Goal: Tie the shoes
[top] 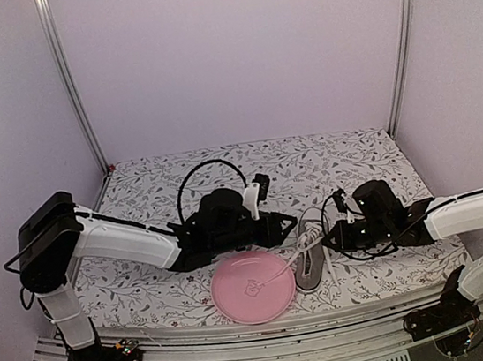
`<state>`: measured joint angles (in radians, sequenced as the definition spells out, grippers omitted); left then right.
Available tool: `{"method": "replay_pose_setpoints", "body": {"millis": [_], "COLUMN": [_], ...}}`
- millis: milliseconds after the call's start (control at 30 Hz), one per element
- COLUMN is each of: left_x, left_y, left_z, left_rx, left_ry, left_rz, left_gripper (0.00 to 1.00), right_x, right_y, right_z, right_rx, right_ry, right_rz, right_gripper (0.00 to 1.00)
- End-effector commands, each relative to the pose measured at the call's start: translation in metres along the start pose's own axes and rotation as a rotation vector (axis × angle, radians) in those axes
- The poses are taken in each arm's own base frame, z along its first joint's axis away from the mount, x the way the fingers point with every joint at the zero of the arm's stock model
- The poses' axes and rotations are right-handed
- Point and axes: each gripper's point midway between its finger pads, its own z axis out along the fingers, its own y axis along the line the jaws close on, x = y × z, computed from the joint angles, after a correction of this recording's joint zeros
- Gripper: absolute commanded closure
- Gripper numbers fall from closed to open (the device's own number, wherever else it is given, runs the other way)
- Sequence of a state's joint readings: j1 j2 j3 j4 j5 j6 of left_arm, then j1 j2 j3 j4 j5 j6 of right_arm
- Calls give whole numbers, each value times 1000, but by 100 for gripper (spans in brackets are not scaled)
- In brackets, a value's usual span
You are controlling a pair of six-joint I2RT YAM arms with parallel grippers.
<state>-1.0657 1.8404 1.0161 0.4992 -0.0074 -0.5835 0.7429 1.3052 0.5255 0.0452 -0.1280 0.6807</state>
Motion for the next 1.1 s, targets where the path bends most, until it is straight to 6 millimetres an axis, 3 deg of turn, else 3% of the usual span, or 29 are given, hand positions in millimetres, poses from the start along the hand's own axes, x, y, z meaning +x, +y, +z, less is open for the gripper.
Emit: {"method": "replay_pose_setpoints", "body": {"millis": [0, 167, 233, 733, 1067], "left_x": [23, 36, 51, 61, 69], "left_y": [21, 17, 21, 13, 6], "left_z": [9, 24, 30, 33, 30], "left_rx": [18, 53, 64, 127, 174], "left_ry": [126, 188, 216, 237, 259], "left_rz": [-160, -172, -184, -211, -236], "left_gripper": [59, 65, 65, 65, 80], "right_x": [1, 2, 1, 2, -1], "right_y": [-6, -5, -5, -6, -4], "right_z": [1, 2, 1, 3, 3], "right_rx": [17, 13, 12, 15, 12], "right_ry": [-3, -1, -2, 1, -7], "right_rz": [5, 1, 1, -4, -8], "right_gripper": [98, 98, 98, 98, 98]}}
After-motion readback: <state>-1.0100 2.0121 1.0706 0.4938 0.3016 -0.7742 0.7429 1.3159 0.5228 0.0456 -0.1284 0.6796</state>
